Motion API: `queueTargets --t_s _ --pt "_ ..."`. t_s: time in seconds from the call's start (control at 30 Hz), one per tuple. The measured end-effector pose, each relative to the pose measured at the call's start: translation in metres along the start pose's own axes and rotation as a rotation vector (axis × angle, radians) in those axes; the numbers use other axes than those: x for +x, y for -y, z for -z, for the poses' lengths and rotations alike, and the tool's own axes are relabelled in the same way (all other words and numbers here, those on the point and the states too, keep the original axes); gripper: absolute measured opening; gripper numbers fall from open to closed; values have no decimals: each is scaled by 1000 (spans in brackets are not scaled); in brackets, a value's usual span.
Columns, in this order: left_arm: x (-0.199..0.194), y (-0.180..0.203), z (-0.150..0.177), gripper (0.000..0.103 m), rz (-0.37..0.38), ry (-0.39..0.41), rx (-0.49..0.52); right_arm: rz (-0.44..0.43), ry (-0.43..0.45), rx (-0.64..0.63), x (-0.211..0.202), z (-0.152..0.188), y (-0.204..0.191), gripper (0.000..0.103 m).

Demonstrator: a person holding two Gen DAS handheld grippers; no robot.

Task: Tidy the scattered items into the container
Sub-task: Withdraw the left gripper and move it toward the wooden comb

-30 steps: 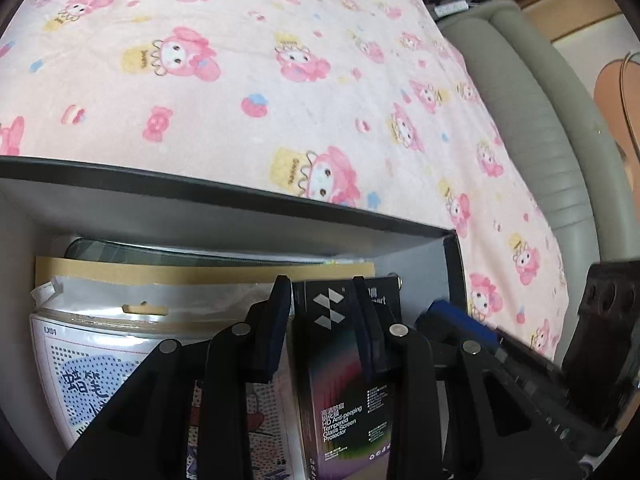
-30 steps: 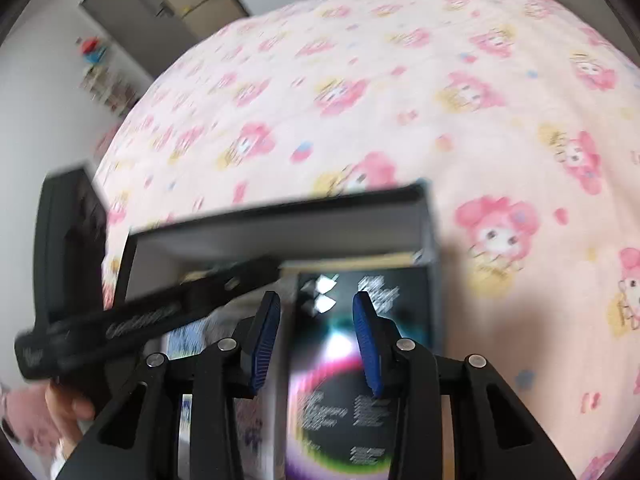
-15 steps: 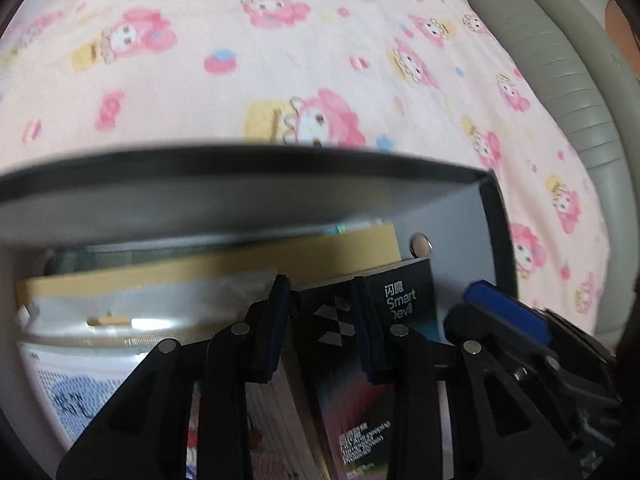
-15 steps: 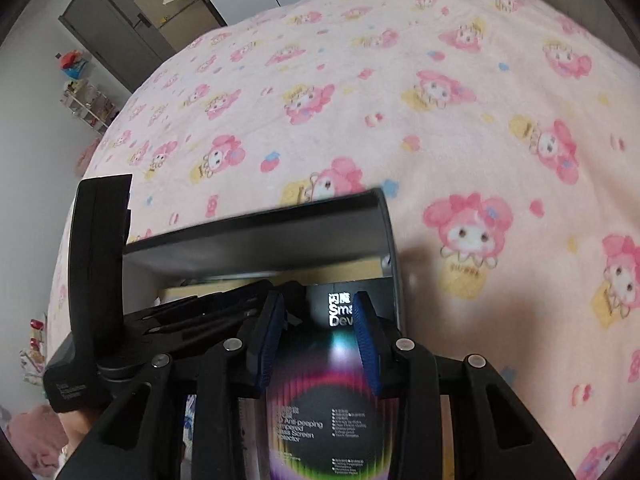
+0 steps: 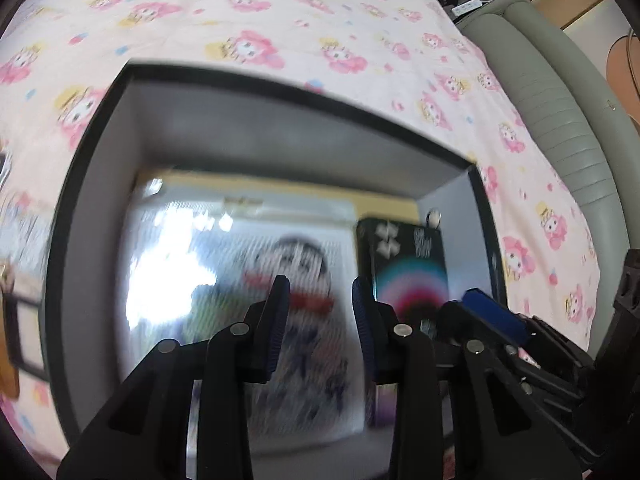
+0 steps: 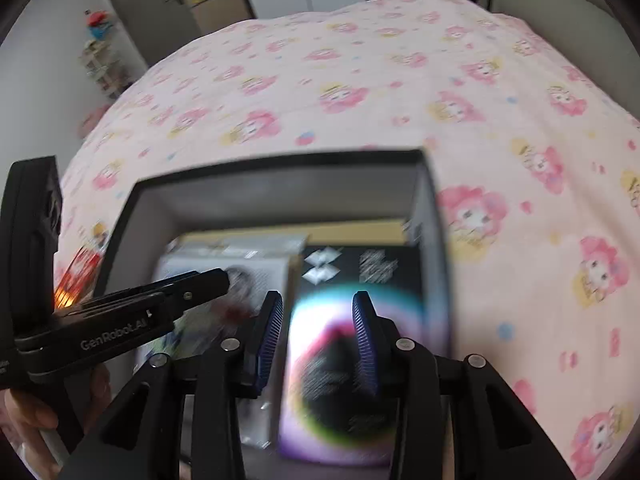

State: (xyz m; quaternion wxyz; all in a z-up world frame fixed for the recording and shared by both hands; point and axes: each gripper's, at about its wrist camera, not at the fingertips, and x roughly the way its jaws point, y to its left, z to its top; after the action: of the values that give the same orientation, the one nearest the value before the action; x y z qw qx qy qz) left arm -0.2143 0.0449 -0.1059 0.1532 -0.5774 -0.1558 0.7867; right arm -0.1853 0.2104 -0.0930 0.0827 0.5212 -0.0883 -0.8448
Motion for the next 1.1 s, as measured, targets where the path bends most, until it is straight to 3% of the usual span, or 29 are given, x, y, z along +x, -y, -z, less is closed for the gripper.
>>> queueTargets --t_s 0.1,0.2,0.37,0.63,1.1 --pt "-10 0 17 37 -2 -19 13 -23 -22 13 2 17 -7 34" --pt "-31 1 34 37 -39 32 37 -9 -2 33 -6 30 -15 34" --pt "-59 0 57 37 -43 64 65 -85 35 96 -29 56 -24 34" --pt "-104 -17 87 37 -94 113 94 -134 34 6 -52 80 -67 34" --pt "-169 -92 120 37 -111 175 -20 -190 15 -163 -57 94 -157 34"
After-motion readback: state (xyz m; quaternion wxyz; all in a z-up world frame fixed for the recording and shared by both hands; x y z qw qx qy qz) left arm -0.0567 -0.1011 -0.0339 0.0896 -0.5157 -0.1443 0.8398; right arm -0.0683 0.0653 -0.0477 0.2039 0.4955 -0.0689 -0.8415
